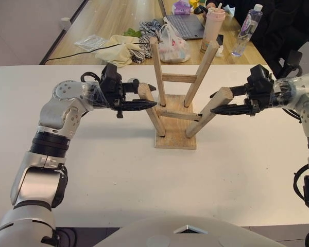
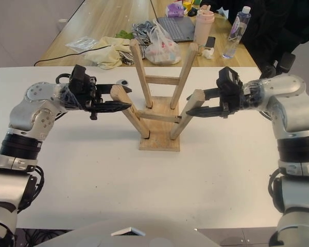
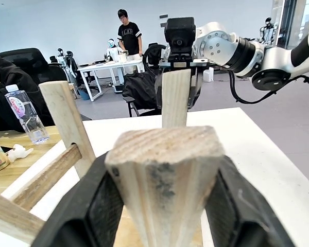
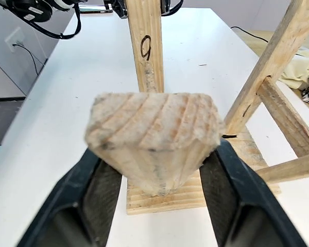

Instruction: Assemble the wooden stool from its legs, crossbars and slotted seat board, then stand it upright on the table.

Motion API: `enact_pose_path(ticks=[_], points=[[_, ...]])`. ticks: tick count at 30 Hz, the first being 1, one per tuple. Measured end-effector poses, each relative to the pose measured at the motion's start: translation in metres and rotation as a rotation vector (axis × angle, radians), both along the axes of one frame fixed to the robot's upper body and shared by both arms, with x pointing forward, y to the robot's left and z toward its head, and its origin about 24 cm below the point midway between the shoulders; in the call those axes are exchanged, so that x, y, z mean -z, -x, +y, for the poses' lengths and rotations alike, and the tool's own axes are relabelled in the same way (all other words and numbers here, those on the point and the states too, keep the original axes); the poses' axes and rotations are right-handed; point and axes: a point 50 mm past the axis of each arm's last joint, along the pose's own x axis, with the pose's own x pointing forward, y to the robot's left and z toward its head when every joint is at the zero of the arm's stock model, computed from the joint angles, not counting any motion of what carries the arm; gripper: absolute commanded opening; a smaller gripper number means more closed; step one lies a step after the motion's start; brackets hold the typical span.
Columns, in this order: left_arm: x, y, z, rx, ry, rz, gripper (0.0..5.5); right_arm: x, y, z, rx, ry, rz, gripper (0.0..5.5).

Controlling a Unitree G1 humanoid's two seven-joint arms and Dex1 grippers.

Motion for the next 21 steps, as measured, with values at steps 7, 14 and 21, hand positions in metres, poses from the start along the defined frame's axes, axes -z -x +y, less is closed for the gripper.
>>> enact_pose_path(ticks=[7,14,21], points=[[0.002,0.008,-0.006,-0.046,0.003,-0.023,2.00,0.013,-0.005,-0.002,0.022,0.006,0.032,3.31],[0.004,0.009,-0.017,-0.076,0.017,-0.031,2.00,-0.013,-0.008,-0.009,0.007,-0.204,0.088,3.31],[0.006,0.009,-0.021,-0.086,0.010,-0.033,2.00,-0.044,-0.035,-0.022,0.304,-0.390,-0.070,3.13]])
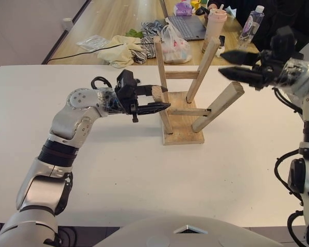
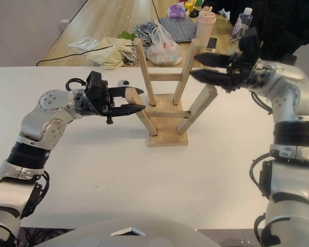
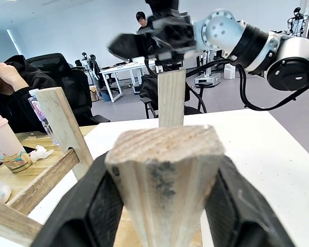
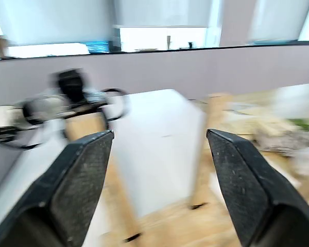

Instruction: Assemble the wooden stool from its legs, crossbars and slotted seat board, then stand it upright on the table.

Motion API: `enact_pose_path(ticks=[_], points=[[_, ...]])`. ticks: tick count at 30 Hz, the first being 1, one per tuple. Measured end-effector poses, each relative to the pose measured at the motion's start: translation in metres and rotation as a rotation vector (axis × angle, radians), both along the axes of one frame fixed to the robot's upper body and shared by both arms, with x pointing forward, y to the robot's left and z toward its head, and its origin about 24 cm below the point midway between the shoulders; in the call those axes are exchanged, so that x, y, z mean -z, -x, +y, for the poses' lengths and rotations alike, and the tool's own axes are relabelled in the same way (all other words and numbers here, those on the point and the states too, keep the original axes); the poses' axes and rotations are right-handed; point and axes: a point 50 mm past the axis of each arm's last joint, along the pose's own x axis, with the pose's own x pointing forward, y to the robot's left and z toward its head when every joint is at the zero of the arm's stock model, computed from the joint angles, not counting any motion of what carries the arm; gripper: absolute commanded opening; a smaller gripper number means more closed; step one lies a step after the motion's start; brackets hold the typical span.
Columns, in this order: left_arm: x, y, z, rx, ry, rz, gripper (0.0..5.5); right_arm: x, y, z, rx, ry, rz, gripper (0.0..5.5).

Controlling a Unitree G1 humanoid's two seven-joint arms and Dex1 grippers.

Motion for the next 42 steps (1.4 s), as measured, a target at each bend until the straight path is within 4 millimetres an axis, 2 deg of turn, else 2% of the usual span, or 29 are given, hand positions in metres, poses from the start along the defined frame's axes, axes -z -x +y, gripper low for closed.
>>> enact_pose_path(ticks=[2,3,4,6,8,11,14,16,18,21,22,26,31,35,37,38,40,41,42], points=[[-0.001,0.000,-0.001,0.001,0.001,-0.003,2.00,-0.008,-0.010,-0.001,0.214,0.078,-0.080,2.77],[-0.001,0.000,-0.001,-0.004,0.001,-0.003,2.00,-0.016,-0.013,0.003,0.330,0.125,-0.163,2.62],[-0.001,0.000,-0.002,-0.008,0.002,-0.001,2.00,-0.022,-0.013,0.011,0.370,0.174,-0.240,2.50],[-0.001,0.000,-0.003,-0.017,0.006,-0.002,2.00,-0.040,-0.003,0.034,0.399,0.310,-0.474,2.14],[-0.001,0.000,-0.004,-0.023,0.009,0.003,2.00,-0.049,0.012,0.060,0.372,0.417,-0.685,1.78],[0.000,0.000,-0.004,-0.028,0.010,0.008,2.00,-0.035,0.033,0.091,0.324,0.479,-0.842,1.33],[0.000,0.000,-0.005,-0.037,0.014,0.010,2.00,0.002,0.044,0.109,0.322,0.424,-0.759,0.82],[0.001,0.001,-0.006,-0.043,0.016,0.013,2.00,0.033,0.052,0.116,0.307,0.418,-0.637,0.39],[0.000,0.001,-0.007,-0.046,0.016,0.015,2.00,0.057,0.057,0.117,0.293,0.448,-0.544,0.03],[0.001,0.001,-0.007,-0.048,0.015,0.020,2.00,0.101,0.066,0.116,0.265,0.516,-0.389,0.00],[0.001,0.001,-0.007,-0.049,0.012,0.025,2.00,0.107,0.068,0.118,0.274,0.521,-0.391,0.00],[0.003,0.000,-0.009,-0.061,0.004,0.051,2.00,0.116,0.069,0.119,0.297,0.519,-0.355,0.00],[0.005,-0.002,-0.029,-0.058,-0.010,0.037,2.00,0.118,0.066,0.114,0.323,0.513,-0.307,0.00],[0.006,-0.002,-0.037,-0.061,-0.015,0.018,2.00,0.118,0.063,0.108,0.347,0.504,-0.277,0.00],[0.007,-0.001,-0.037,-0.060,-0.042,0.006,2.57,0.118,0.063,0.108,0.347,0.500,-0.272,0.00],[0.024,0.001,-0.036,-0.066,-0.148,0.039,2.66,0.118,0.064,0.110,0.335,0.481,-0.261,0.00],[0.084,0.020,-0.021,-0.100,-0.337,0.242,2.86,0.120,0.067,0.121,0.279,0.415,-0.222,0.00],[0.100,0.031,-0.021,-0.083,-0.356,0.312,2.86,0.120,0.067,0.121,0.280,0.417,-0.222,0.00],[0.106,0.035,-0.020,-0.087,-0.359,0.334,2.86,0.120,0.067,0.120,0.282,0.420,-0.220,0.00]])
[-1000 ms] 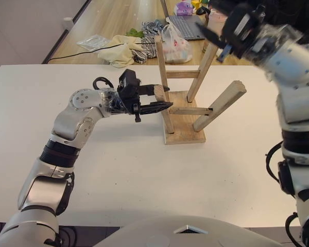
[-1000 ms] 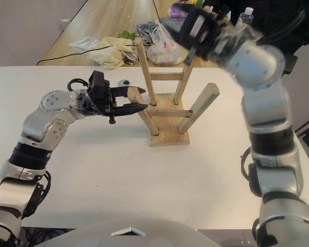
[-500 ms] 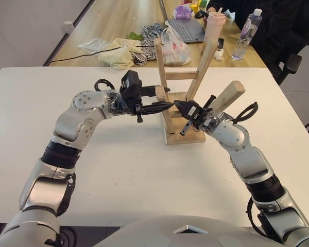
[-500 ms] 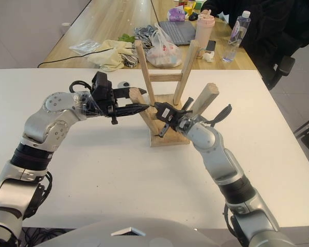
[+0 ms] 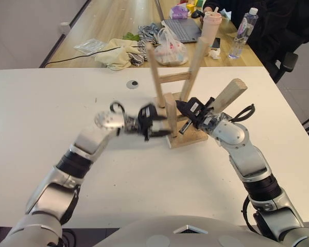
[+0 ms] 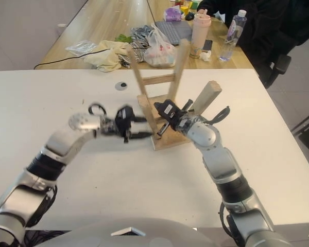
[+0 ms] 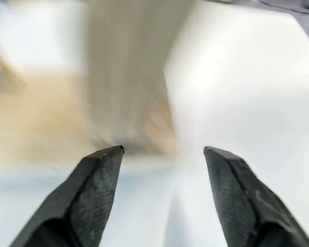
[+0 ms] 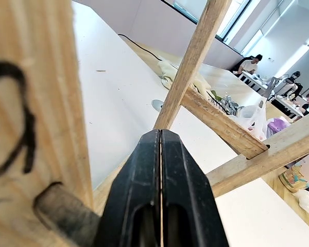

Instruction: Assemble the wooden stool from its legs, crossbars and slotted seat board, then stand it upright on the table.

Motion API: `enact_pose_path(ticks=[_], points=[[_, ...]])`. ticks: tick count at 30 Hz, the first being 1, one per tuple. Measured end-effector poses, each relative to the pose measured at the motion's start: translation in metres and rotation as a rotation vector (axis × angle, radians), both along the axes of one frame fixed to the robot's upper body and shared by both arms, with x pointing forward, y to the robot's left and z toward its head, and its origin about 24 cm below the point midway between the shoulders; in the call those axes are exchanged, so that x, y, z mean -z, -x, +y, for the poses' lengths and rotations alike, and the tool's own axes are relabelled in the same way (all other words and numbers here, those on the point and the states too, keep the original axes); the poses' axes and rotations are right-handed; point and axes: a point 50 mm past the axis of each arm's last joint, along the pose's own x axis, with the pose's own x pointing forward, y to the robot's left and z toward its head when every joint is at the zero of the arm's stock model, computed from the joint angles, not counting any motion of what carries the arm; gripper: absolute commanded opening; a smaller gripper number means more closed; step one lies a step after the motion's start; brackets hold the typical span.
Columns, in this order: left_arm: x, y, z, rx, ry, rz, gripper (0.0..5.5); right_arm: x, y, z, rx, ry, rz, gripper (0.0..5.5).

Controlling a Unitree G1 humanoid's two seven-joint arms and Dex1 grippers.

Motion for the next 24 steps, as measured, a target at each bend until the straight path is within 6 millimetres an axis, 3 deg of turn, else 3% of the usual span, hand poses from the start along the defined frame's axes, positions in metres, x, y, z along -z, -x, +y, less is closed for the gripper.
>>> enact_pose_path(ticks=[4,7,11,13,17,19,21,22,24], points=[[-0.013,-0.002,0.014,-0.029,-0.005,-0.055,2.86,0.000,-0.001,0.000,-0.005,-0.006,0.002,0.00],[-0.008,0.005,0.031,-0.103,-0.002,-0.032,2.86,0.000,-0.003,-0.002,-0.006,-0.023,-0.009,0.00],[-0.007,0.004,0.048,-0.292,0.052,-0.053,2.68,-0.014,-0.014,-0.016,0.057,-0.206,-0.006,0.00],[-0.001,0.006,0.049,-0.353,0.076,-0.041,2.39,-0.048,-0.021,-0.020,0.071,-0.320,-0.090,0.00],[0.015,0.012,0.049,-0.472,0.144,-0.017,1.77,-0.156,-0.015,-0.027,-0.003,-0.613,-0.385,0.00],[0.020,0.013,0.044,-0.521,0.181,-0.011,1.47,-0.191,-0.019,-0.039,0.031,-0.726,-0.451,0.00],[0.021,0.011,0.038,-0.548,0.215,-0.022,1.13,-0.217,-0.025,-0.054,0.080,-0.756,-0.510,0.00],[0.022,0.010,0.032,-0.574,0.236,-0.032,0.97,-0.227,-0.032,-0.069,0.143,-0.684,-0.560,0.00],[0.024,0.008,0.023,-0.614,0.273,-0.039,0.69,-0.221,-0.046,-0.091,0.229,-0.554,-0.590,0.00]])
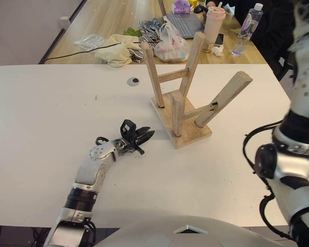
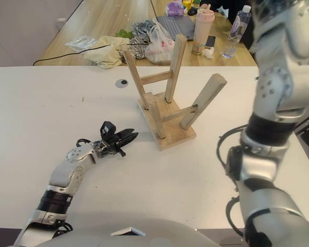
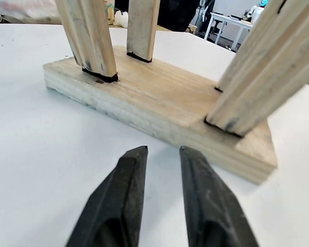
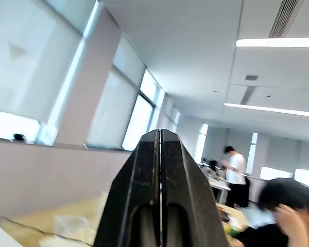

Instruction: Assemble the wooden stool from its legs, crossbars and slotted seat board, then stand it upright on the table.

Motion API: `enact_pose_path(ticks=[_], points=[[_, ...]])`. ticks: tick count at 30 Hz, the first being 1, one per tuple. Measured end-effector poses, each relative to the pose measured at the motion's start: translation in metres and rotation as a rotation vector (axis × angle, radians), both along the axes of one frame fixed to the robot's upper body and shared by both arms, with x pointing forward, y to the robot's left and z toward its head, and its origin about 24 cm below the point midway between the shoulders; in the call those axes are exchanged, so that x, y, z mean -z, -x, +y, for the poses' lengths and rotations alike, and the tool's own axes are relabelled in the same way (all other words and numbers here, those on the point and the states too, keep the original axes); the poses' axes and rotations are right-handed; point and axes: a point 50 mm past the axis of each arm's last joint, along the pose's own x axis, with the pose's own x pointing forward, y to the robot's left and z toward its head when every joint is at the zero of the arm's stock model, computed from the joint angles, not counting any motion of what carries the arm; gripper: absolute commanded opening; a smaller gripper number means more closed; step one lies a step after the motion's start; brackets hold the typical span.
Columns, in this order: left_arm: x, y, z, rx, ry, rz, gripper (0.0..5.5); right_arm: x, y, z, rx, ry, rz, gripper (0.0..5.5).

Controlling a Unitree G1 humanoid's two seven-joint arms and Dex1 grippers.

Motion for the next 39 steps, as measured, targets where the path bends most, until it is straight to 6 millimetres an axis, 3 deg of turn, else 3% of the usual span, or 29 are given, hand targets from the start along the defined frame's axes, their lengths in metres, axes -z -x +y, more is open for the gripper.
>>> enact_pose_path(ticks=[2,3,5,7,8,10,13,17,21,26,29,30,32,35,39], points=[[-0.001,-0.001,-0.008,-0.032,0.037,-0.019,0.29,0.028,-0.020,-0.025,0.126,0.058,0.098,0.00],[-0.002,-0.001,-0.013,-0.052,0.067,-0.029,0.13,0.055,-0.032,-0.040,0.205,0.109,0.196,0.00],[-0.001,0.000,-0.019,-0.103,0.120,-0.033,0.03,0.122,-0.042,-0.060,0.285,0.187,0.412,0.00],[-0.003,0.000,-0.027,-0.169,0.158,-0.060,0.03,0.216,-0.026,-0.069,0.266,0.305,0.684,0.00],[-0.004,-0.002,-0.031,-0.181,0.170,-0.066,0.03,0.233,-0.020,-0.070,0.258,0.330,0.722,0.00],[-0.007,-0.005,-0.038,-0.207,0.180,-0.069,0.03,0.243,-0.019,-0.059,0.226,0.324,0.709,0.00],[-0.011,-0.016,-0.050,-0.326,0.243,-0.033,0.03,0.265,-0.013,-0.022,0.093,0.349,0.758,0.00],[-0.003,-0.023,-0.028,-0.515,0.251,0.029,0.03,0.279,0.018,0.021,-0.161,0.465,0.849,0.00],[0.001,-0.032,-0.006,-0.675,0.242,0.039,0.03,0.274,0.045,0.054,-0.373,0.593,0.882,0.00],[-0.012,-0.085,0.002,-0.667,0.153,0.009,0.03,0.270,0.050,0.088,-0.496,0.715,0.876,0.00],[-0.037,-0.116,-0.015,-0.614,0.194,-0.045,0.03,0.256,0.042,0.117,-0.536,0.731,0.790,0.00],[-0.046,-0.122,-0.017,-0.607,0.218,-0.076,0.03,0.254,0.040,0.118,-0.525,0.742,0.775,0.00],[-0.040,-0.120,-0.008,-0.638,0.231,-0.077,0.03,0.257,0.039,0.112,-0.488,0.742,0.786,0.00],[-0.010,-0.096,0.033,-0.713,0.198,-0.056,0.22,0.254,0.052,0.092,-0.501,0.674,0.799,0.21],[-0.004,-0.058,0.072,-0.608,0.117,-0.120,0.71,0.246,0.076,0.054,-0.644,0.477,0.917,0.74]])
